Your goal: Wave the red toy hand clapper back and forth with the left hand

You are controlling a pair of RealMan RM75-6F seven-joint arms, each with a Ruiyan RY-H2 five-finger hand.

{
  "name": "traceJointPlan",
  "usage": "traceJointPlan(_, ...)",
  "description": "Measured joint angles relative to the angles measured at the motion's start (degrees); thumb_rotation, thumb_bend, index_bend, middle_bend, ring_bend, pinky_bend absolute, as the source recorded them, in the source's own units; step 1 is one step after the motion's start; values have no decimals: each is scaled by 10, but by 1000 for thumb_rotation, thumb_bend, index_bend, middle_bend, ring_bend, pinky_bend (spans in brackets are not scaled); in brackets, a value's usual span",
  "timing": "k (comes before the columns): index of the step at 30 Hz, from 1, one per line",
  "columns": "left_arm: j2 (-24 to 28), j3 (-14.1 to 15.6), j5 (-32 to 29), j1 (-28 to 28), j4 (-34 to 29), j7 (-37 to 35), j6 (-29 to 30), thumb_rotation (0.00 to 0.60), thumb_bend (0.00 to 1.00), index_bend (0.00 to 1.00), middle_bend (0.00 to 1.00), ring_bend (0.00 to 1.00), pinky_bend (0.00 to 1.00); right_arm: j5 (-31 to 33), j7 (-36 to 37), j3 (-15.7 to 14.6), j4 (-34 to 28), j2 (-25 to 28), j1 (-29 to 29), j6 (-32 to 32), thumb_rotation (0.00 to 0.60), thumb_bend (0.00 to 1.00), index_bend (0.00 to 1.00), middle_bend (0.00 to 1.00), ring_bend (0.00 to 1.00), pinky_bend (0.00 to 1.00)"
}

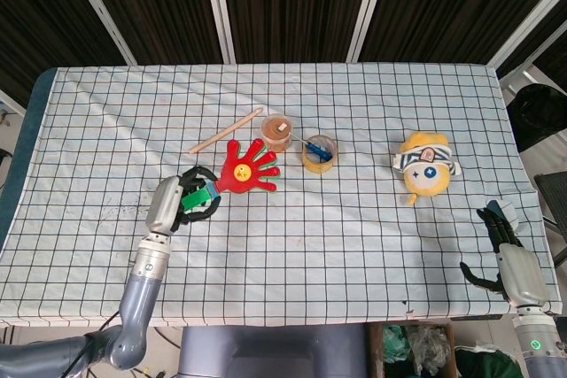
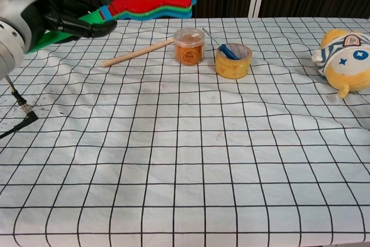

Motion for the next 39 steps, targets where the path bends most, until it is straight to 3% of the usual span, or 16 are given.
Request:
traceJointPlan(6, 66, 10, 86, 20, -38, -76, 7, 600, 532, 681, 831, 791, 989, -7, -10, -1, 5, -3, -1, 7, 600, 268, 0, 0, 5, 175)
traceJointPlan(14, 152, 61, 223, 53, -34, -187, 43, 600, 532, 684, 833, 792, 989, -7, -17, -2, 7, -4, -1, 9, 600, 268, 0, 0, 5, 175)
traceJointPlan(22, 201, 102, 273, 94, -30, -261, 109, 600, 534, 688, 838, 796, 989, -5, -19, -1, 8, -5, -2, 10, 600, 268, 0, 0, 6, 175)
traceJointPlan(29, 206, 102, 288, 102, -20, -286, 141, 600, 534, 695, 844, 801, 990, -8, -19, -1, 8, -5, -2, 11, 600, 268, 0, 0, 5, 175)
traceJointPlan(33, 212, 102, 275, 102, -11, -261, 127, 600, 533, 698, 849, 804, 992, -6, -20, -1, 8, -5, -1, 9, 600, 269, 0, 0, 5, 175)
traceJointPlan(36, 228, 101, 213, 102, -32, -181, 92, 600, 533, 699, 850, 804, 992, -4, -20, -1, 8, -5, -1, 8, 600, 268, 0, 0, 5, 175)
traceJointPlan(39, 245, 97, 121, 98, -66, -54, 67, 600, 530, 698, 850, 804, 992, -3, -21, -1, 7, -5, -1, 7, 600, 269, 0, 0, 5, 175)
